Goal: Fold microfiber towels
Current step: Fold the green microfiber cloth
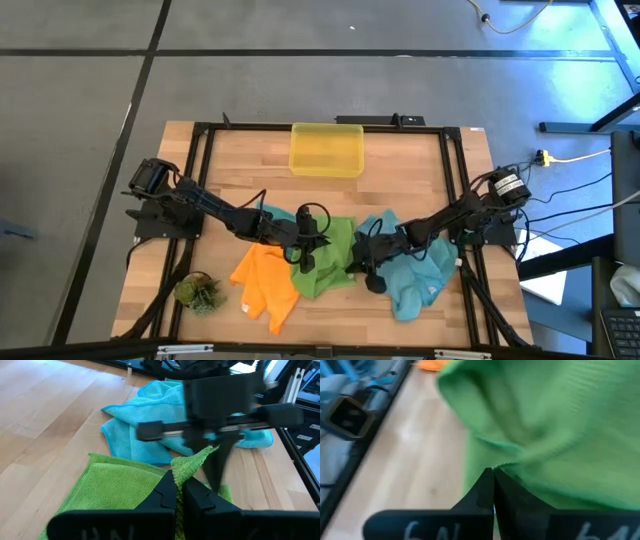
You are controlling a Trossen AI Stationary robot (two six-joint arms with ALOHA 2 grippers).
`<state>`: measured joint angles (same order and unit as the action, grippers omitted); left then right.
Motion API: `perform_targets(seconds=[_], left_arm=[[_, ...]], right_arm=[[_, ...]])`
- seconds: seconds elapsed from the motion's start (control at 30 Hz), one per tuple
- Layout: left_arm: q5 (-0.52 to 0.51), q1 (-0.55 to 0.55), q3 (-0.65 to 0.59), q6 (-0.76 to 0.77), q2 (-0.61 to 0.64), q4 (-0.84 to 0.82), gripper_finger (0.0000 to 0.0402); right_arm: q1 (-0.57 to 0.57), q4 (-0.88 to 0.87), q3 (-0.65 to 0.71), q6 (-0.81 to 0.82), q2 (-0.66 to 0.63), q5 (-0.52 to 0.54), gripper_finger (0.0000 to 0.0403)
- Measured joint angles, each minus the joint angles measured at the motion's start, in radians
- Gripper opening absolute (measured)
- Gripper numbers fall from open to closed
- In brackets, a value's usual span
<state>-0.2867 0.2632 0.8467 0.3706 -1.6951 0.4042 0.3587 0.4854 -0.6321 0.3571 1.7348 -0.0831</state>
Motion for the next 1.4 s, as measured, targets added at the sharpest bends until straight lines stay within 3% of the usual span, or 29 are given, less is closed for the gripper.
perform_targets(seconds=[0.73, 0.87, 1.2, 1.3, 1.4], left_arm=[[0.000, 0.004, 0.000, 0.020, 0.000, 0.001, 0.0000], [0.000, 0.017, 0.000, 0.022, 0.000, 0.002, 0.0000], [0.000, 0.046, 0.001, 0.018, 0.000, 0.030, 0.0000], [0.000, 0.048, 0.001, 0.013, 0.000, 0.032, 0.0000], [0.000, 0.048, 0.001, 0.012, 0.000, 0.039, 0.0000]], right_arm=[[0.247, -0.095, -0.088, 0.131, -0.001, -0.071, 0.0005], [0.266, -0.093, -0.088, 0.157, -0.001, -0.047, 0.0036], [0.301, -0.129, -0.107, 0.091, -0.008, -0.039, 0.0176], [0.284, -0.240, -0.135, 0.024, -0.053, 0.055, 0.0187], [0.236, -0.382, -0.169, -0.047, -0.120, 0.223, 0.0185]])
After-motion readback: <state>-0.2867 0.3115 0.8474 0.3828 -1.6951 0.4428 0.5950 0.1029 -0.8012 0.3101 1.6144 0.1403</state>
